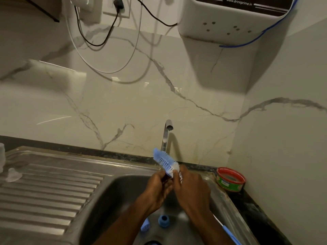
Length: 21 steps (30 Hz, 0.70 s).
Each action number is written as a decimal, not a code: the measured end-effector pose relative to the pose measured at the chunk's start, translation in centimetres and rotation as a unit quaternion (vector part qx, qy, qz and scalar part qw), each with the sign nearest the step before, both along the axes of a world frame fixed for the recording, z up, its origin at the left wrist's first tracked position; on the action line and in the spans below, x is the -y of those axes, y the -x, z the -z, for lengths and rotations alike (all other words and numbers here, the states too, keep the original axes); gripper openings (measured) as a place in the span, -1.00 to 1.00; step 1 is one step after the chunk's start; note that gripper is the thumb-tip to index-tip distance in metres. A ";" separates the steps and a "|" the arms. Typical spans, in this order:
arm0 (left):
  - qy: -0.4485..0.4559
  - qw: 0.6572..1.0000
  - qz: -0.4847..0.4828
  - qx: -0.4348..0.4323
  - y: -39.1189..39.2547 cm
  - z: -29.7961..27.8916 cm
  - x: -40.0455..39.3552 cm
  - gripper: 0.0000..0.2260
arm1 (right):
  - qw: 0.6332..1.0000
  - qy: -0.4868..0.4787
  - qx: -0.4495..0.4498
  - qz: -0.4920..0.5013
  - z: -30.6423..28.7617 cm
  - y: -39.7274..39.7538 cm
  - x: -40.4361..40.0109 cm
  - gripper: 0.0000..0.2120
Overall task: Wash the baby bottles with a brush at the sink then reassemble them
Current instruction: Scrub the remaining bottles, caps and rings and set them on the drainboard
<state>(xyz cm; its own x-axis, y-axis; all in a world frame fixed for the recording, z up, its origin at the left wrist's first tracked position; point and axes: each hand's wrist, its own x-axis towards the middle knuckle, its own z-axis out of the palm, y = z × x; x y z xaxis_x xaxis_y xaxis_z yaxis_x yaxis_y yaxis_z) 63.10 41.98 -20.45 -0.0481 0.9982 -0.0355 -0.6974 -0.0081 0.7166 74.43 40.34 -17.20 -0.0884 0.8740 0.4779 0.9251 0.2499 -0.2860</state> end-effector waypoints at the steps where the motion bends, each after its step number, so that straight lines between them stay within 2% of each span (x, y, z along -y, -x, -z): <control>1: -0.005 1.000 0.005 -0.016 -0.3 -0.1 0.1 -0.76 | 1.000 -0.007 0.005 -0.001 -0.3 0.0 -0.1 -0.63; 6: -0.010 0.999 -0.021 -0.025 0.8 0.4 -1.2 -0.75 | 0.997 0.033 0.068 0.013 -1.3 -1.0 -1.0 -0.71; 8: -0.005 0.999 -0.027 -0.020 1.7 0.7 -1.8 -0.75 | 0.995 0.016 0.095 0.011 -1.0 -1.9 -1.1 -0.74; 11: 0.003 0.999 -0.039 -0.034 2.2 0.8 -2.7 -0.69 | 0.996 0.046 0.073 0.026 -0.6 -3.5 -1.4 -0.73; 14: 0.011 0.991 -0.071 -0.111 2.6 1.3 -3.6 -0.64 | 0.997 0.009 0.073 0.037 0.1 -4.3 -1.0 -0.71; 16: -0.009 0.975 -0.092 -0.201 2.9 1.9 -3.9 -0.63 | 0.997 -0.013 0.074 0.032 0.6 -4.6 -1.2 -0.70; 19: -0.035 0.942 -0.112 -0.315 3.5 2.6 -3.7 -0.71 | 0.998 0.027 0.054 0.028 0.8 -4.9 -2.0 -0.71; 21: -0.043 0.923 -0.129 -0.359 3.8 3.1 -3.8 -0.77 | 0.998 -0.010 0.057 0.023 1.1 -4.8 -2.2 -0.72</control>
